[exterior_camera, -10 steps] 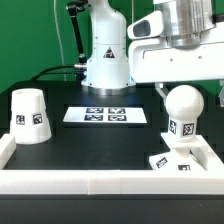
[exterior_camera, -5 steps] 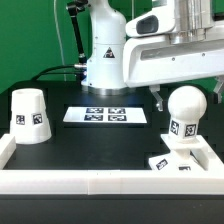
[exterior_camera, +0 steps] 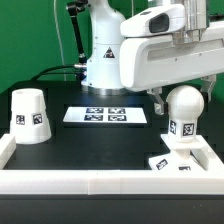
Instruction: Assemble lamp
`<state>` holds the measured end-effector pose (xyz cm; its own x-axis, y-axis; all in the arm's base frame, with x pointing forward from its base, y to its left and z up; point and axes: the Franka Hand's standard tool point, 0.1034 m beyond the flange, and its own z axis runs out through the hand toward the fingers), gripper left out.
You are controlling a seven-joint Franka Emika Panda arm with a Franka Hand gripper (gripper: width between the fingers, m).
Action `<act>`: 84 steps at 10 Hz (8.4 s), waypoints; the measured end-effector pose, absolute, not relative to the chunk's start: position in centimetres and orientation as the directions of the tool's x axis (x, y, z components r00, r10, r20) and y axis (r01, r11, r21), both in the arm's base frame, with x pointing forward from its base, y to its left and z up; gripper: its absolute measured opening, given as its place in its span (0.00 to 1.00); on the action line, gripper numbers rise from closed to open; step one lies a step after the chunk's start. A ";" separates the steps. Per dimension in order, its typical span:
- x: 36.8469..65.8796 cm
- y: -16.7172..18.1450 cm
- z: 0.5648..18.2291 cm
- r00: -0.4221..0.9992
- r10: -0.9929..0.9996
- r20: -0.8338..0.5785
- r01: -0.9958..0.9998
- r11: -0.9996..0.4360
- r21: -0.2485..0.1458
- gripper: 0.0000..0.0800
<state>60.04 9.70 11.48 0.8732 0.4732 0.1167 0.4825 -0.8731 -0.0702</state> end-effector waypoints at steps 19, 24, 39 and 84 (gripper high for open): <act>60.8 10.0 11.0 0.219 0.976 0.013 0.971 -0.219 0.094 0.72; 60.6 10.0 11.0 0.675 0.736 0.051 0.733 -0.676 0.068 0.72; 60.5 9.6 11.0 0.920 -0.387 0.059 -0.385 -0.922 -0.041 0.72; 60.9 10.6 11.0 0.285 0.958 0.026 0.957 -0.286 0.045 0.87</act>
Offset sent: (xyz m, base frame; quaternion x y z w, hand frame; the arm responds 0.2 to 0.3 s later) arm 0.0126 0.0170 0.0050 -0.0232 0.0046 -0.2914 0.9563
